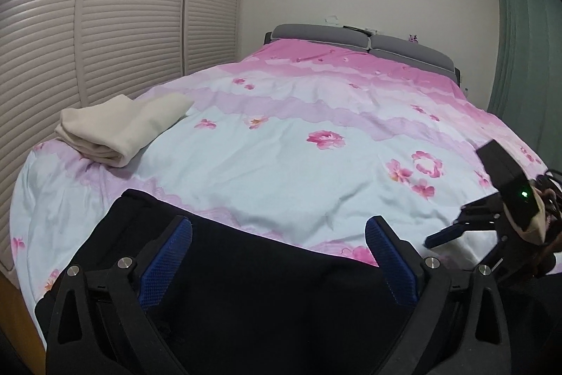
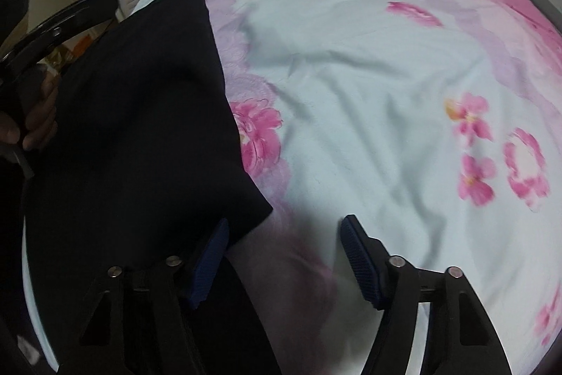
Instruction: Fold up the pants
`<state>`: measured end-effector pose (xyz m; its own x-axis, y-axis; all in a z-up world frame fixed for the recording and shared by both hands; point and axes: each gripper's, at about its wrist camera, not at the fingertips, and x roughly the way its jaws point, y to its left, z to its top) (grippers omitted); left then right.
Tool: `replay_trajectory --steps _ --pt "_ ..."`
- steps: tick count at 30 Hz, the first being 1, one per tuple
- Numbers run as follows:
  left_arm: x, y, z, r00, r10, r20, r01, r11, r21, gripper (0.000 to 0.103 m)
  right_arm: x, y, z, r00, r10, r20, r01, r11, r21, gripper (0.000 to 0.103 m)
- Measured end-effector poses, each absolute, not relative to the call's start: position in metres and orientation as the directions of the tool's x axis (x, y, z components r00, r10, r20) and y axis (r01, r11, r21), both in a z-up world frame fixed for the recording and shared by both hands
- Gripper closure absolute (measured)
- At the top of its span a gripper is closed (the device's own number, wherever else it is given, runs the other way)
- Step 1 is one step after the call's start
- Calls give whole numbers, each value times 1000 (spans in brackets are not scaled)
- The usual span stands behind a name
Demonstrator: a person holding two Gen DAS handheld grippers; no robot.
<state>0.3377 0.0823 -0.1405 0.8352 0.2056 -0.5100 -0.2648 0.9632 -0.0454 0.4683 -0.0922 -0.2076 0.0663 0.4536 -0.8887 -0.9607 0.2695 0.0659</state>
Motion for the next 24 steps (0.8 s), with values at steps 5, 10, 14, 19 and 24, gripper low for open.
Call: replay_trajectory --steps 5,10,14,19,24 --pt "336 78 -140 838 183 -513 -246 968 -57 2 472 -81 -215 -8 481 -877 -948 274 159 60" --pt "333 77 -138 844 172 -507 -240 968 -71 1 468 -77 -220 -54 489 -871 -932 288 219 86" --pt "332 77 -139 844 171 -509 -242 967 -76 0 475 -75 -223 -40 489 -872 -909 344 234 86" --pt "332 78 -139 843 169 -510 -245 966 -84 0 473 -74 -223 -35 493 -869 -894 374 248 98" --pt "332 81 -138 842 172 -512 -251 964 -90 0 473 -90 -197 114 506 -855 -883 447 146 100"
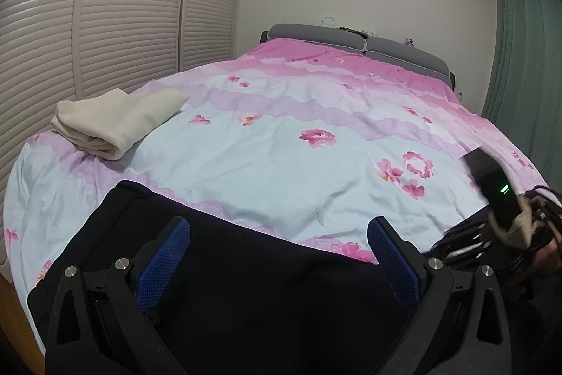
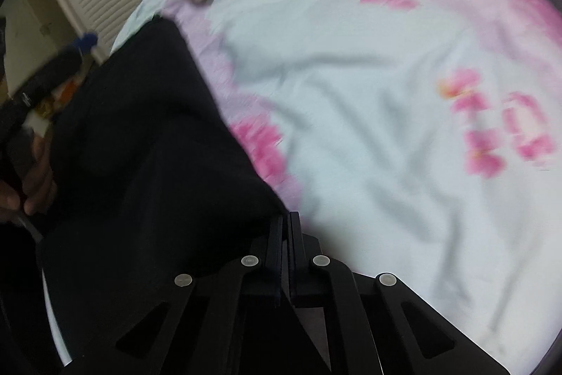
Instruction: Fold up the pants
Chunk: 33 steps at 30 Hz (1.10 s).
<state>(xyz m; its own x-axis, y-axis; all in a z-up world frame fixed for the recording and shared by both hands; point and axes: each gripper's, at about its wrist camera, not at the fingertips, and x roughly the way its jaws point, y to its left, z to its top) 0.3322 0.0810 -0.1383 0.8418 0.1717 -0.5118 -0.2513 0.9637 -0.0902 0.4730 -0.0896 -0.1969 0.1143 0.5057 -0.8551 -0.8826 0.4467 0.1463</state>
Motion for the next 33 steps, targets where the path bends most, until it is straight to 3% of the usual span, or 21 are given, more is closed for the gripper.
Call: replay_trajectory --steps 4,9,12,14,22,25,26,30,32,33 --pt "331 81 -137 847 175 -502 -252 964 -89 0 476 -104 -169 221 543 -810 -868 488 90 101" --pt "331 81 -138 847 176 -501 -250 965 -84 0 465 -79 -199 335 417 -845 -867 487 -103 101" --pt "331 83 -137 848 178 -498 -253 964 -86 0 464 -80 -203 364 406 -838 -851 511 -122 101" --pt "331 83 -136 848 176 -499 -252 964 -88 0 471 -88 -199 358 432 -828 -835 546 -76 100" --pt "330 81 -134 854 173 -490 -242 967 -80 0 518 -124 -198 84 568 -819 -705 614 354 94" --pt "330 81 -134 855 170 -490 -238 968 -80 0 513 -113 -210 26 560 -828 -691 608 390 64" --pt "330 81 -134 855 169 -490 -238 968 -82 0 511 -110 -212 38 559 -828 -686 617 385 62" --pt "330 81 -134 854 168 -492 -239 967 -85 0 511 -104 -218 38 610 -791 -654 614 442 62" --pt "330 82 -134 854 167 -493 -238 968 -85 0 510 -102 -221 16 622 -783 -652 601 463 91" --pt "330 82 -134 854 166 -494 -237 968 -85 0 508 -100 -222 -4 620 -785 -650 595 473 91"
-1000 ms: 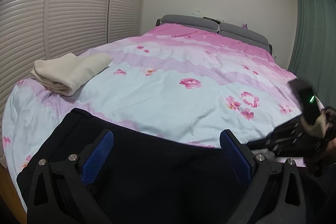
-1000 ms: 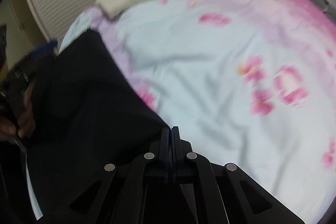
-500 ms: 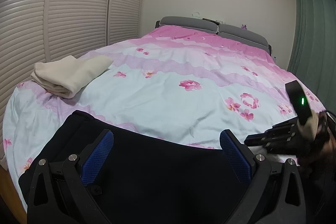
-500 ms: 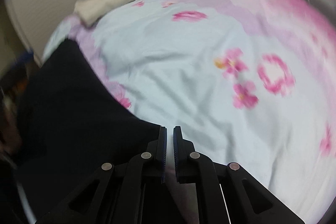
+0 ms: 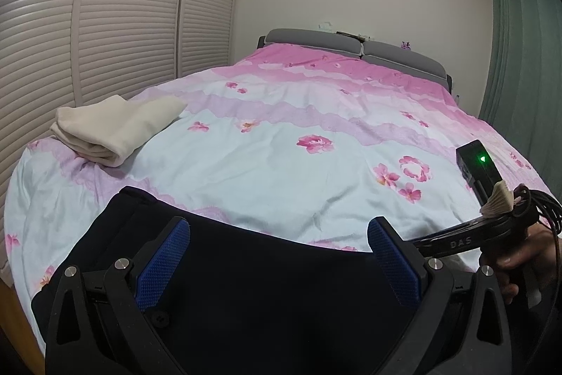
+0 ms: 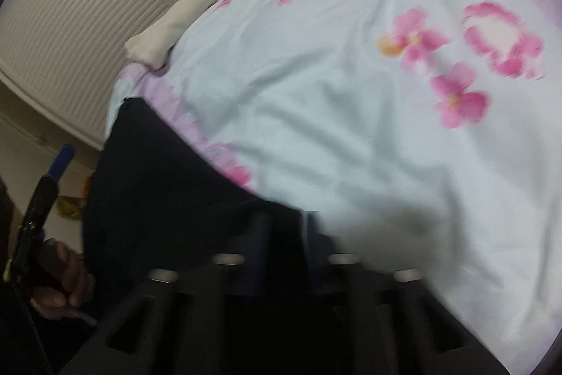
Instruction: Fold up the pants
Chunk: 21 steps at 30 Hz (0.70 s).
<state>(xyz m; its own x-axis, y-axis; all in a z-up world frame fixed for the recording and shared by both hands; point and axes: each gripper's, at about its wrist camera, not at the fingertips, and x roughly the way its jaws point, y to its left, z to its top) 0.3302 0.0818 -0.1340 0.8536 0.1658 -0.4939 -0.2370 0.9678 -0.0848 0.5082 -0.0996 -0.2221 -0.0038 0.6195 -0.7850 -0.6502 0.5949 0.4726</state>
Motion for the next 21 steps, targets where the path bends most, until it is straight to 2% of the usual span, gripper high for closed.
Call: replay_trajectory --steps 1,2,11,12,15,17,21 --pt "330 82 -134 853 165 -494 -237 968 -85 0 506 -100 -221 2 607 -794 -656 600 457 98" --pt "330 82 -134 853 166 -494 -237 968 -86 0 504 -102 -218 9 601 -799 -662 602 445 99" --pt "330 81 -134 853 160 -497 -231 969 -85 0 516 -104 -175 204 534 -820 -701 665 259 103" --pt "331 81 -134 852 159 -498 -231 969 -85 0 520 -104 -176 254 489 -835 -696 692 194 103" --pt "332 82 -136 848 158 -506 -231 969 -86 0 528 -107 -187 217 485 -847 -674 702 229 103" --pt "332 82 -136 847 157 -508 -232 969 -88 0 520 -109 -186 249 467 -848 -676 711 193 102" --pt "332 82 -135 847 153 -509 -229 969 -89 0 496 -119 -170 370 464 -805 -632 760 148 98"
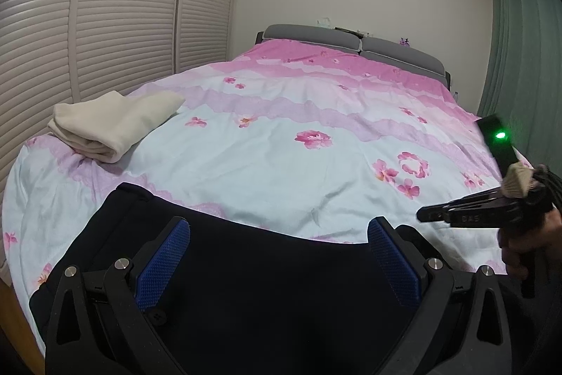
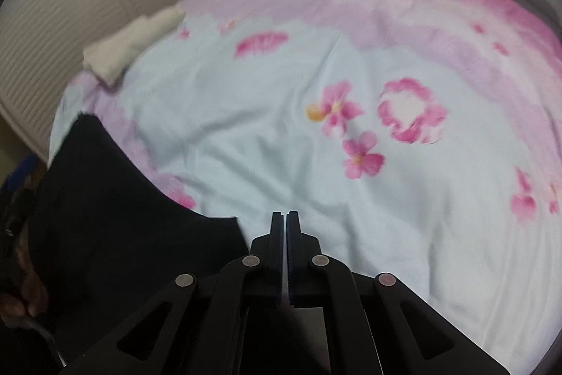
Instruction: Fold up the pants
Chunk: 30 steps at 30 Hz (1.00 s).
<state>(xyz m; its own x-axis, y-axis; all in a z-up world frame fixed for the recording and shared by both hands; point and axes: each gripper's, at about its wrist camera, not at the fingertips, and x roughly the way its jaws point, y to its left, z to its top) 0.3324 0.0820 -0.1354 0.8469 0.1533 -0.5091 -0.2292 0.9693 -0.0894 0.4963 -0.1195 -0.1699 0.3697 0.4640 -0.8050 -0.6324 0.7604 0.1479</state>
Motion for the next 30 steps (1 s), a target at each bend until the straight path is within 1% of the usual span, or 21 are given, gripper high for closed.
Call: replay_trajectory --steps 1,2,4,6,7,10,12,16,20,21,24,28,30 --pt "332 82 -135 848 149 -509 -226 970 -93 0 488 -120 -165 398 468 -789 -625 768 141 92" --pt "331 82 -135 848 146 -510 -224 970 -95 0 479 -121 -161 417 472 -777 -622 771 134 83" --pt "329 83 -135 846 144 -513 -224 970 -97 0 460 -116 -160 430 480 -765 -630 766 126 74" --pt "325 85 -137 842 152 -517 -231 969 -92 0 444 -111 -168 437 463 -772 -628 771 107 74" --pt "323 86 -137 841 155 -519 -234 968 -90 0 436 -108 -176 451 432 -781 -618 782 76 74" --pt "317 89 -137 839 164 -518 -242 966 -87 0 420 -109 -204 504 294 -812 -569 821 -56 74" --pt "313 87 -136 842 170 -513 -240 968 -74 0 416 -121 -216 519 228 -824 -517 851 -90 74" --pt "308 78 -132 854 172 -492 -223 974 -45 0 412 -162 -214 546 128 -828 -378 919 -107 74" --pt "306 63 -132 861 145 -487 -189 981 -42 0 397 -202 -198 602 28 -798 -263 950 -165 74" --pt "305 60 -132 863 139 -485 -181 983 -42 0 394 -207 -193 615 35 -788 -247 957 -151 74" --pt "300 49 -131 868 113 -483 -154 987 -46 0 374 -217 -176 654 126 -745 -227 973 -34 72" --pt "296 39 -129 860 84 -503 -127 991 -53 0 346 -229 -162 680 192 -708 -199 977 74 72" --pt "294 34 -128 857 60 -512 -111 991 -69 0 326 -247 -154 706 178 -685 -143 984 108 64"
